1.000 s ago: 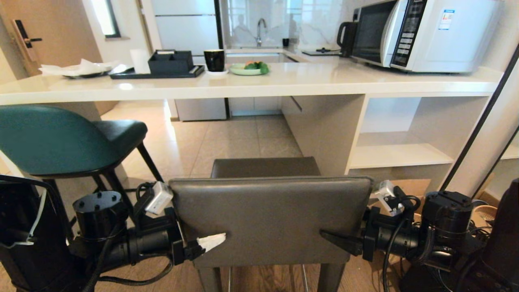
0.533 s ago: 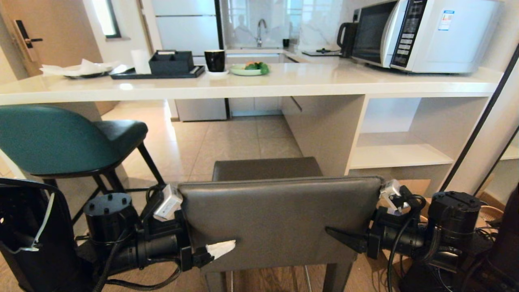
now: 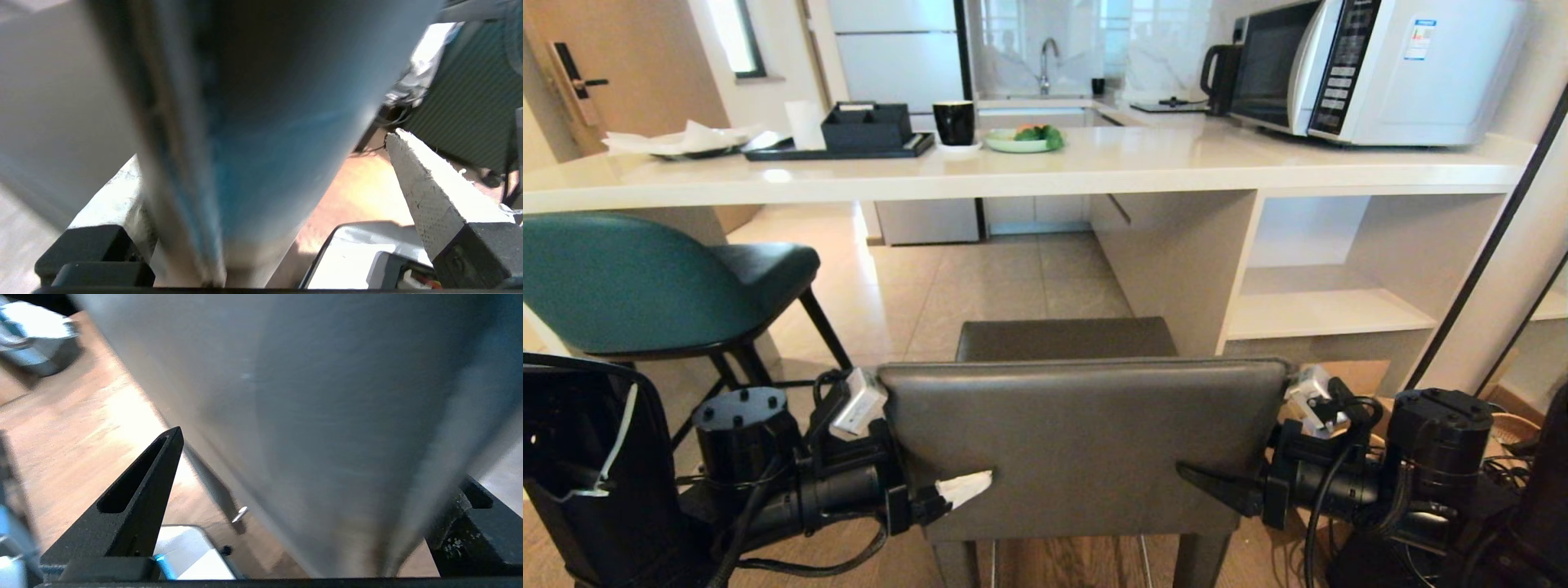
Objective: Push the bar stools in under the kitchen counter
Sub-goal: Pull the gray chair out from under the dining table
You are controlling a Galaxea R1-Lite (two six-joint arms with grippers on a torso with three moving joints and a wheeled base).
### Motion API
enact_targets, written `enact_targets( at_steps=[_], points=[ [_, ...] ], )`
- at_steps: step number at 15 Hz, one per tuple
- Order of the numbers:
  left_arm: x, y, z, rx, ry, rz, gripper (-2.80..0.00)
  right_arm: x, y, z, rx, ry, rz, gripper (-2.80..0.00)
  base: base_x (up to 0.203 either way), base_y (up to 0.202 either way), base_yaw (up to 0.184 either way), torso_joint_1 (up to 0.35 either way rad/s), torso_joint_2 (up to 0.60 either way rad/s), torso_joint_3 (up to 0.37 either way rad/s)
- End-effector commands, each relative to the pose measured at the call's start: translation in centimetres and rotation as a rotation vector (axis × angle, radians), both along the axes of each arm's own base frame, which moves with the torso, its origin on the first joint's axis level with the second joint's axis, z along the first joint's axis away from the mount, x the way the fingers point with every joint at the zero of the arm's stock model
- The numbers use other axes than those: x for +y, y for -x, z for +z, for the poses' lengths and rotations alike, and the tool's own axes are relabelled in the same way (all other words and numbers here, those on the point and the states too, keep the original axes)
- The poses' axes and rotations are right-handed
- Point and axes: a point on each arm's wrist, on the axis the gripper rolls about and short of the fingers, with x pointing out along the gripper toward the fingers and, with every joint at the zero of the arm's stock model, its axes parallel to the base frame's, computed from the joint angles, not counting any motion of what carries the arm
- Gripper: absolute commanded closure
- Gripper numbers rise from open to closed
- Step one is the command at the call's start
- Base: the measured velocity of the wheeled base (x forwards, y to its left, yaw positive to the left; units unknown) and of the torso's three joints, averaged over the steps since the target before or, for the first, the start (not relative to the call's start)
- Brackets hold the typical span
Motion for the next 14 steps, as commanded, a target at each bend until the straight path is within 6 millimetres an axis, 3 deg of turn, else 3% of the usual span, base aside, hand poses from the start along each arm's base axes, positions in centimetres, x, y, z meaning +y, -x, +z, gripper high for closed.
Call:
enact_targets(
  at_steps=[1,4,9,14],
  points=[
    [1.0,0.8,1.0,-0.028,0.009,0.029,-2.8,-0.3,0.3,0.7,-0.025,-0.009,-0.013,-2.8,0.0,0.0,0.0,0.0,0.0,0.0],
    [1.5,2.2,1.6,-0.026,0.01,0.033,-2.8,-1.9,-0.1,1.1,-0.04,-0.015,-0.066,-2.8,0.0,0.0,0.0,0.0,0.0,0.0],
    [1.9,2.8,1.9,-0.031,0.011,0.043,-2.8,-4.2,0.3,1.3,-0.037,-0.018,-0.125,-2.8,0.0,0.0,0.0,0.0,0.0,0.0],
    [3.7,5.8,2.1,0.005,0.005,0.081,-2.8,-6.5,1.5,1.7,-0.025,-0.032,-0.149,-2.8,0.0,0.0,0.0,0.0,0.0,0.0]
  ],
)
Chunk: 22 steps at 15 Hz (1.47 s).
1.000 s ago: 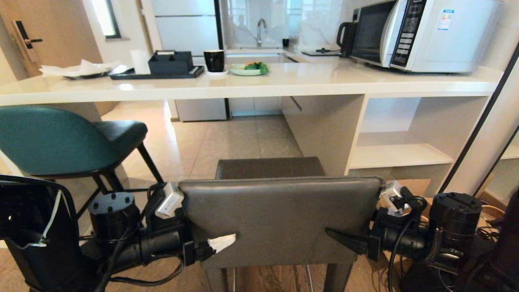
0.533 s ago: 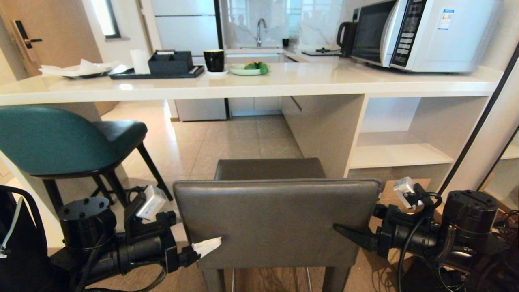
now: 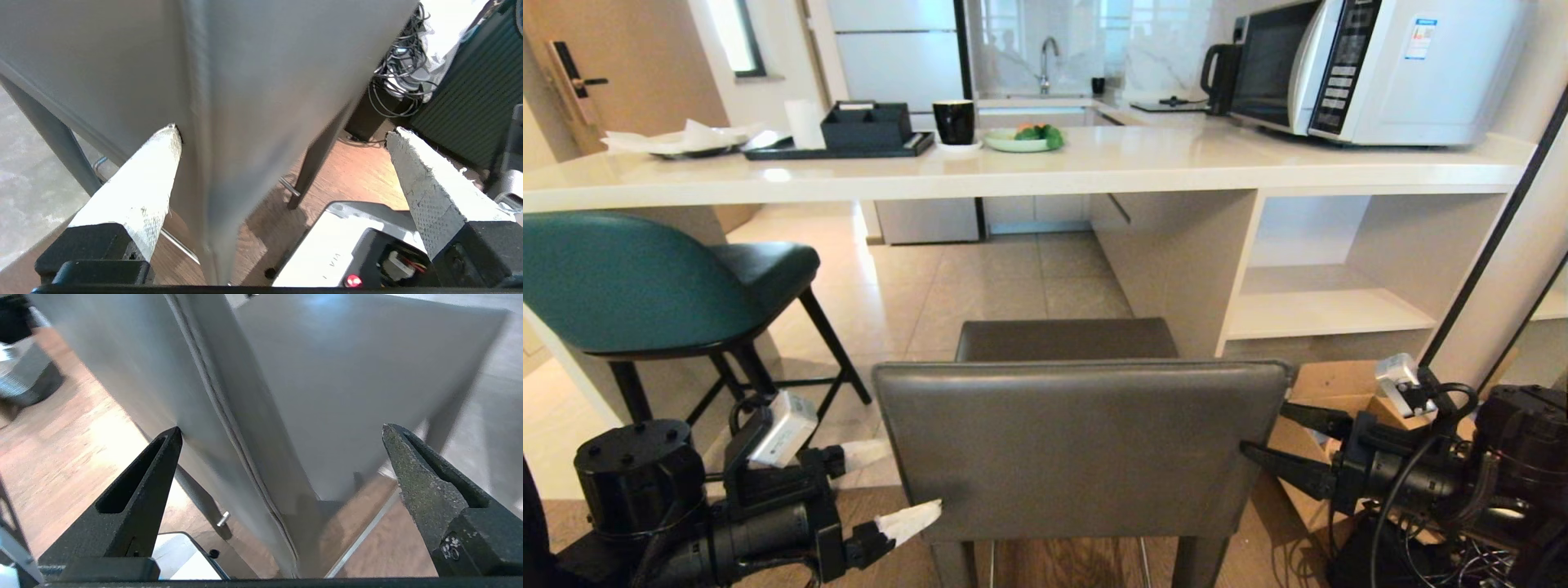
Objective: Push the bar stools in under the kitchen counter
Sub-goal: Pull the gray chair out from under the dining table, then pull the blue chair out from under the dining table
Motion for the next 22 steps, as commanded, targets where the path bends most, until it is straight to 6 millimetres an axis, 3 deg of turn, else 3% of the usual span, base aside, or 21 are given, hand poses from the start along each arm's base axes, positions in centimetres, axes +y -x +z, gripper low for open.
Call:
enact_targets(
  at_steps=[1,3,6,10,12,15,17,19,22],
  points=[
    [0.5,1.3,0.8,-0.029,0.009,0.006,-2.8,-0.5,0.9,0.5,-0.013,-0.005,0.002,-2.8,0.0,0.0,0.0,0.0,0.0,0.0],
    [0.7,2.2,1.5,-0.053,0.018,0.018,-2.8,-1.1,1.4,0.8,-0.021,-0.006,-0.018,-2.8,0.0,0.0,0.0,0.0,0.0,0.0],
    [2.9,2.3,2.7,-0.09,0.044,0.151,-2.8,-3.1,2.1,1.2,-0.036,-0.002,-0.129,-2.8,0.0,0.0,0.0,0.0,0.0,0.0],
    [7.8,3.3,4.6,-0.202,0.032,0.536,-2.8,-5.7,3.7,2.6,-0.089,0.04,-0.495,-2.8,0.0,0.0,0.0,0.0,0.0,0.0],
    [9.1,3.9,5.6,-0.265,0.016,0.788,-2.8,-6.3,3.9,3.6,-0.134,0.057,-0.706,-2.8,0.0,0.0,0.0,0.0,0.0,0.0],
    [9.9,3.4,6.4,-0.318,-0.011,1.077,-2.8,-6.8,4.3,5.4,-0.218,0.081,-1.005,-2.8,0.0,0.0,0.0,0.0,0.0,0.0],
    [10.3,2.5,7.2,-0.311,-0.054,1.208,-2.8,-7.0,4.4,7.2,-0.248,0.074,-1.08,-2.8,0.0,0.0,0.0,0.0,0.0,0.0],
    [9.7,2.4,8.7,-0.315,-0.053,1.254,-2.8,-7.0,5.1,9.3,-0.226,0.074,-1.145,-2.8,0.0,0.0,0.0,0.0,0.0,0.0],
    [7.6,5.2,11.4,-0.323,-0.01,1.183,-2.8,-6.0,8.7,12.5,-0.183,0.035,-1.158,-2.8,0.0,0.0,0.0,0.0,0.0,0.0]
  ],
)
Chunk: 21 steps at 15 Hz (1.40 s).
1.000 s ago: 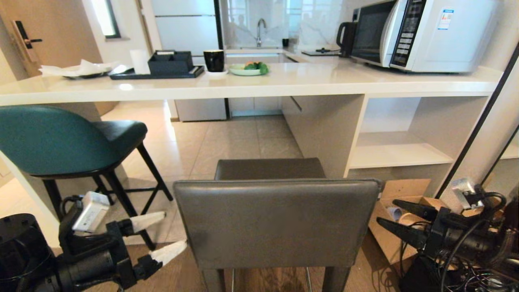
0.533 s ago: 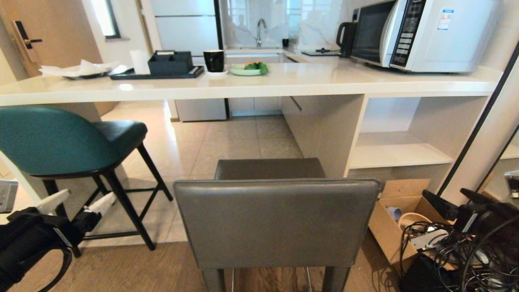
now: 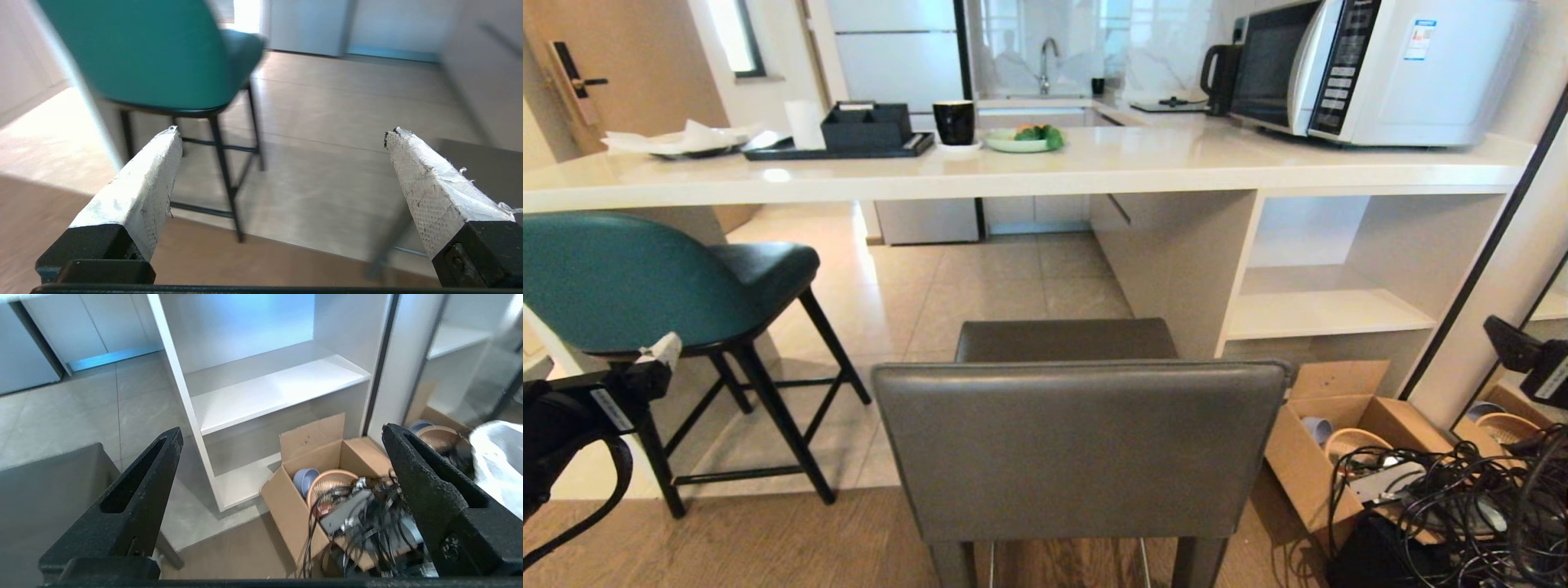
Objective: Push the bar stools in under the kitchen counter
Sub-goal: Pull the blue chair out from under the dining table
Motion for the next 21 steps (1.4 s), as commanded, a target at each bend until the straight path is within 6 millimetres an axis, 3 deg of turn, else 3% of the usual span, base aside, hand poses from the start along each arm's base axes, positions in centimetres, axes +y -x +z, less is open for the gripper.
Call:
enact_targets(
  at_steps=[1,6,12,14,19,21],
  points=[
    [-1.7,3.6,2.8,-0.074,0.022,-0.083,-2.8,1.2,4.5,3.0,-0.041,-0.019,0.031,-2.8,0.0,0.0,0.0,0.0,0.0,0.0],
    [-2.6,10.4,4.7,-0.227,0.029,-0.162,-2.8,3.1,11.9,4.1,-0.167,0.02,0.255,-2.8,0.0,0.0,0.0,0.0,0.0,0.0],
    [-2.5,17.4,3.5,-0.344,-0.104,-0.16,-2.8,4.9,20.2,2.7,-0.22,0.077,0.392,-2.8,0.0,0.0,0.0,0.0,0.0,0.0],
    [-3.0,19.2,2.1,-0.36,-0.157,-0.277,-2.8,5.1,21.0,3.1,-0.238,0.086,0.417,-2.8,0.0,0.0,0.0,0.0,0.0,0.0],
    [-3.2,18.5,-1.7,-0.185,-0.135,-0.44,-2.8,5.2,22.1,4.3,-0.196,0.074,0.527,-2.8,0.0,0.0,0.0,0.0,0.0,0.0],
    [-3.2,19.0,-1.1,-0.141,-0.116,-0.514,-2.8,5.0,22.4,4.6,-0.208,0.078,0.568,-2.8,0.0,0.0,0.0,0.0,0.0,0.0]
  ],
)
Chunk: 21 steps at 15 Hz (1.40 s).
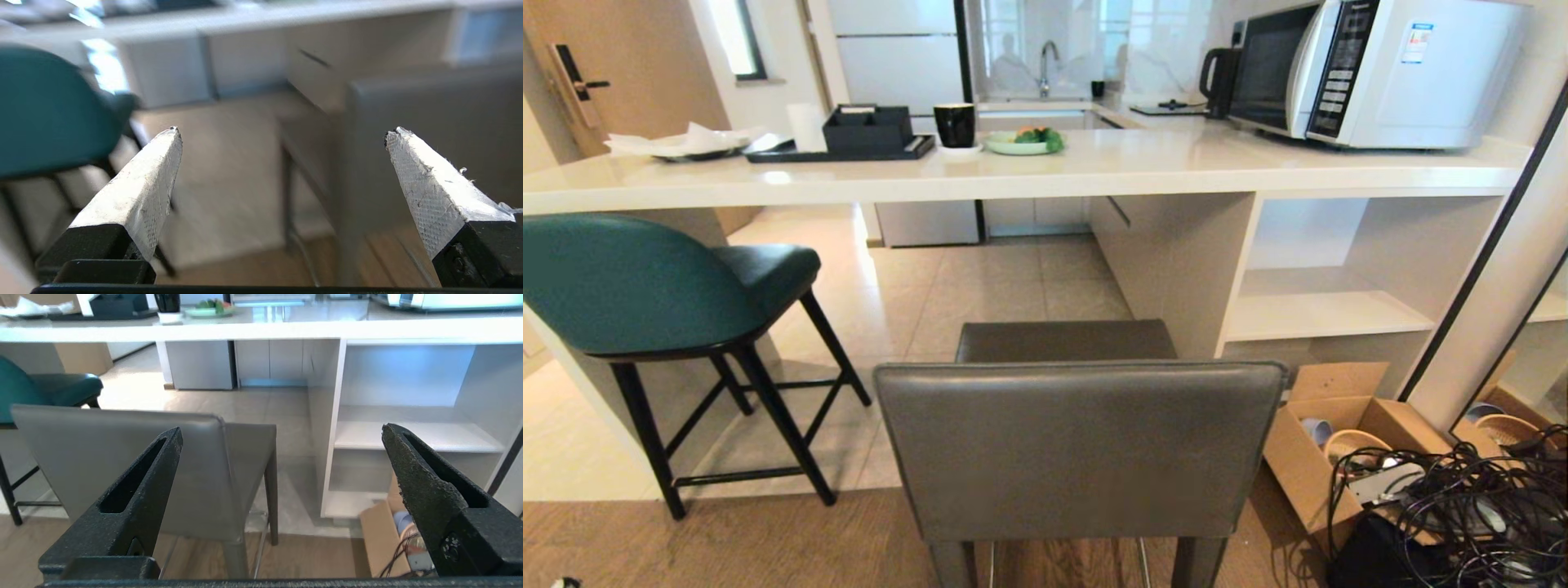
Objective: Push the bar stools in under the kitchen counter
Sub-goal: Pull the blue chair out from under the dining table
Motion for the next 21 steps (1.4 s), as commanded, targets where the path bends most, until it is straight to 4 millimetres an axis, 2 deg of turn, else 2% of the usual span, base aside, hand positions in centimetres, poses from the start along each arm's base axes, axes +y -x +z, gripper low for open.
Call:
enact_targets(
  at_steps=[1,3,5,7,10,13,16,18,21],
  points=[
    [0.0,0.7,0.5,0.022,-0.004,-0.065,-2.8,-0.3,0.4,0.6,-0.015,0.007,0.063,-2.8,0.0,0.0,0.0,0.0,0.0,0.0],
    [-0.1,1.1,-0.3,0.008,-0.01,-0.075,-2.8,-0.8,1.2,0.9,-0.006,0.017,0.119,-2.8,0.0,0.0,0.0,0.0,0.0,0.0],
    [-0.1,1.9,-1.8,-0.023,-0.012,-0.067,-2.8,-0.9,1.9,0.0,-0.011,0.04,0.11,-2.8,0.0,0.0,0.0,0.0,0.0,0.0],
    [-0.1,2.5,-4.1,-0.007,-0.022,-0.055,-2.8,-0.8,2.7,-2.1,-0.021,0.056,0.087,-2.8,0.0,0.0,0.0,0.0,0.0,0.0],
    [-0.1,1.5,-6.6,0.084,-0.054,-0.043,-2.8,-0.7,4.4,-6.2,0.064,0.078,0.067,-2.8,0.0,0.0,0.0,0.0,0.0,0.0],
    [0.0,1.3,-6.8,0.073,-0.015,-0.001,-2.8,-0.9,2.1,-9.7,0.238,0.064,-0.022,-2.8,0.0,0.0,0.0,0.0,0.0,0.0],
    [0.3,1.1,-7.3,0.087,0.0,0.119,-2.8,-1.0,-0.9,-13.1,0.21,0.073,-0.091,-2.8,0.0,0.0,0.0,0.0,0.0,0.0],
    [0.4,1.1,-7.6,0.111,0.004,0.153,-2.8,-1.1,-2.1,-15.2,0.19,0.095,-0.169,-2.8,0.0,0.0,0.0,0.0,0.0,0.0],
    [0.4,1.1,-7.6,0.108,-0.014,0.153,-2.8,-1.2,-2.1,-14.7,0.139,0.09,-0.213,-2.8,0.0,0.0,0.0,0.0,0.0,0.0]
  ],
)
